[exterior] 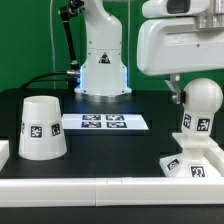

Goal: Assemble lamp

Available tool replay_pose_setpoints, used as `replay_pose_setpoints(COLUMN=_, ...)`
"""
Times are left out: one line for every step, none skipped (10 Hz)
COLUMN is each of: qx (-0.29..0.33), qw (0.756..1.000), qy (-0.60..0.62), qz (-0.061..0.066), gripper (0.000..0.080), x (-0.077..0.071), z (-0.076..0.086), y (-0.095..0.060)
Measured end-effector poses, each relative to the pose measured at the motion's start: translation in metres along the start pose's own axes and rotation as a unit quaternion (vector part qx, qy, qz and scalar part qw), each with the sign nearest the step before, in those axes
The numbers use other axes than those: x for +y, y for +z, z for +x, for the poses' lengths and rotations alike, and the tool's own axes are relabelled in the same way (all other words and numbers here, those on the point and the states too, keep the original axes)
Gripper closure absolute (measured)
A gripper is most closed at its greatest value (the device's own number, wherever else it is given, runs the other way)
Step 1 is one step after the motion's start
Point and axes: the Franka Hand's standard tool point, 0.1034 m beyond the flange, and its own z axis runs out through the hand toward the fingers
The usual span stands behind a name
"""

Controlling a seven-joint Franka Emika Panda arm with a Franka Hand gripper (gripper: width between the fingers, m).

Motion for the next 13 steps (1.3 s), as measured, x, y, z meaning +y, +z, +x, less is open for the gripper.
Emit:
replay_pose_setpoints(qx=-0.009, qw=0.997, qy=-0.08, qz=0.003, gripper=0.01, x=0.001, z=0.001, y=0.001)
replay_pose_setpoints(qx=-0.008, qw=0.995, qy=-0.102, qz=0.003, gripper=0.01, x=0.002, z=0.003, y=0.001)
replay_pose_setpoints(qx=-0.009, qw=0.991, qy=-0.132, qz=0.003, gripper=0.01, x=0.002, z=0.002, y=0.002)
replay_pose_setpoints(qx=-0.009, qw=0.985, qy=-0.17, qz=0.004, gripper=0.01, x=0.003, z=0.002, y=0.002)
replay_pose_setpoints(qx=-0.008, qw=0.978, qy=-0.208, qz=0.004, gripper=0.01, x=0.004, z=0.002, y=0.002)
replay_pose_setpoints(qx=0.002, qw=0.956, qy=-0.293, qz=-0.002, gripper=0.01, x=0.007, z=0.004, y=0.003)
replay_pose_setpoints(qx=0.005, qw=0.942, qy=-0.336, qz=-0.007, gripper=0.01, x=0.007, z=0.004, y=0.004)
replay_pose_setpoints(qx=0.004, qw=0.922, qy=-0.386, qz=-0.01, gripper=0.01, x=0.007, z=0.004, y=0.004)
replay_pose_setpoints(qx=0.003, qw=0.906, qy=-0.424, qz=-0.013, gripper=0.01, x=0.009, z=0.004, y=0.004)
replay_pose_setpoints(qx=-0.001, qw=0.879, qy=-0.477, qz=-0.017, gripper=0.01, x=0.012, z=0.005, y=0.004)
replay_pose_setpoints(qx=-0.003, qw=0.866, qy=-0.499, qz=-0.018, gripper=0.01, x=0.013, z=0.004, y=0.005)
replay_pose_setpoints(qx=-0.004, qw=0.855, qy=-0.518, qz=-0.018, gripper=0.01, x=0.015, z=0.003, y=0.005)
replay_pose_setpoints(qx=-0.004, qw=0.854, qy=-0.52, qz=-0.017, gripper=0.01, x=0.016, z=0.002, y=0.006)
